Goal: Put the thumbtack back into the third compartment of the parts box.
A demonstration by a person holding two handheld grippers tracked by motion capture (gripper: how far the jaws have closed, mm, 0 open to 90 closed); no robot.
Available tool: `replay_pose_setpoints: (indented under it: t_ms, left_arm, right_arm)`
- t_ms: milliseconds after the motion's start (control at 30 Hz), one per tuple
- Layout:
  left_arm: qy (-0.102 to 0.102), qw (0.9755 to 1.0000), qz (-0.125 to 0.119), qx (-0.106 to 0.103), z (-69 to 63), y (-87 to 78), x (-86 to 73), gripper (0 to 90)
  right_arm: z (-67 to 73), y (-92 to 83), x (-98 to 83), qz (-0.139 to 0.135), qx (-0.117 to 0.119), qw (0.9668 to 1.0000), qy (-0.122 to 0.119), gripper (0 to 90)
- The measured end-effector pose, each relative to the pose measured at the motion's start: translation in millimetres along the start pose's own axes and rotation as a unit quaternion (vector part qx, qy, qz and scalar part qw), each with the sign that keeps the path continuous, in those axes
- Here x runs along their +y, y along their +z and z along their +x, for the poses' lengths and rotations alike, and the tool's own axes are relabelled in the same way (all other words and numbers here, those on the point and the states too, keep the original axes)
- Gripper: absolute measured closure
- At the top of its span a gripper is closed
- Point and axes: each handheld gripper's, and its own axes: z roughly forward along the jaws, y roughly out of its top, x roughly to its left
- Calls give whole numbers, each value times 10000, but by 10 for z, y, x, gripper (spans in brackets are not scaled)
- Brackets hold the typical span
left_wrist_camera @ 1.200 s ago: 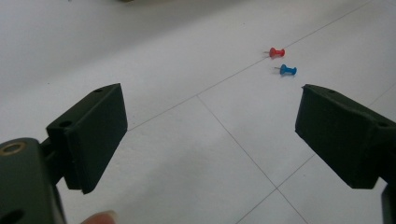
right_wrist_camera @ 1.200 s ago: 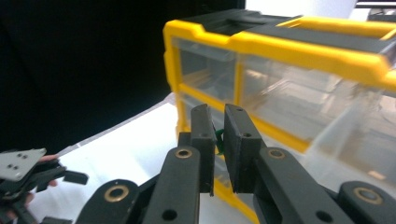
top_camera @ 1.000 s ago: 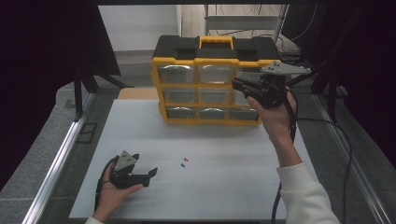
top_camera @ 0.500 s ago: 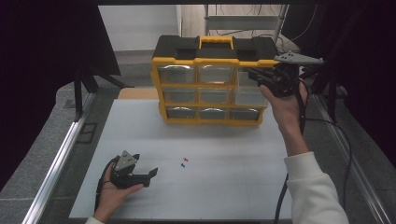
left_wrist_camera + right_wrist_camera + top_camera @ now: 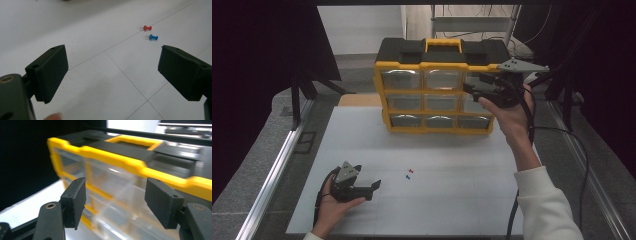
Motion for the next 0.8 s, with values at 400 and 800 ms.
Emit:
replay_pose_setpoints:
  t_ms: [400,800]
  left_arm:
    - [2,10000,8,5,3,-5,-1,97]
    - [2,10000,11,4,-1,-6,-2,97]
  right_arm:
    - [392,18,-85,-54,871,9960,-203,338]
    - [684,85,-367,153,1257,9915,-286,341]
